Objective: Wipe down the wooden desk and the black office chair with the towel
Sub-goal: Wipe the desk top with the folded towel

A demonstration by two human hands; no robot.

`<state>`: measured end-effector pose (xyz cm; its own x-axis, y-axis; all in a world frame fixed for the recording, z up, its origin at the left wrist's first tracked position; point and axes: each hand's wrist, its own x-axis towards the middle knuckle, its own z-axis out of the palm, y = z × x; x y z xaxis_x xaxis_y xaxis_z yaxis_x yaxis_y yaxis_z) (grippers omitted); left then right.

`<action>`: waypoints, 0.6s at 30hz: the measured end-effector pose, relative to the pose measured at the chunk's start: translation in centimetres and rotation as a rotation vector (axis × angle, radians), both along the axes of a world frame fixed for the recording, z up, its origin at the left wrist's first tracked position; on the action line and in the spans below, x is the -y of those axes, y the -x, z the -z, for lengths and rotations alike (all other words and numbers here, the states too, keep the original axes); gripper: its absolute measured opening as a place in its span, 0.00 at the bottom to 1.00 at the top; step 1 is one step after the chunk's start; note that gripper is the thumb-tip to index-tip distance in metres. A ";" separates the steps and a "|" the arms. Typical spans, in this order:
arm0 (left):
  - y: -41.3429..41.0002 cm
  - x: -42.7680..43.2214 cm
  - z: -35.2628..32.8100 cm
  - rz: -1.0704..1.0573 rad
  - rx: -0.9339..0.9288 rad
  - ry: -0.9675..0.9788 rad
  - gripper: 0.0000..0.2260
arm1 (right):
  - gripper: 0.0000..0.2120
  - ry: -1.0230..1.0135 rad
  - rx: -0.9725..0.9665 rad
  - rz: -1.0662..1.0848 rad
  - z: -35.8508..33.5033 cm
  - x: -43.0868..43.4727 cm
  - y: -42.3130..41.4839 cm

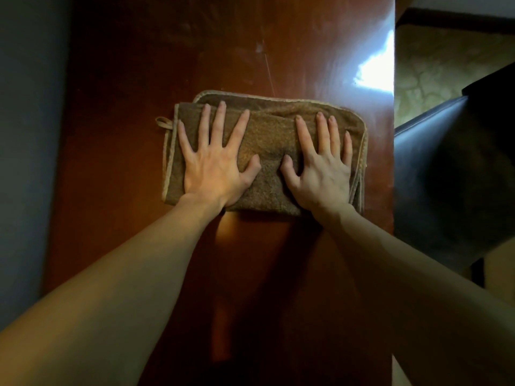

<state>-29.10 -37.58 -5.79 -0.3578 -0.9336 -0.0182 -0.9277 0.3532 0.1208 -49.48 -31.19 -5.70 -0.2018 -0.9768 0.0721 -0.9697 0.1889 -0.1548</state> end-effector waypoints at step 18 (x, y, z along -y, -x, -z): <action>-1.8 -7.4 -0.5 -0.032 0.056 -0.017 0.37 | 0.35 -0.066 0.017 -0.033 -0.2 -6.2 -3.1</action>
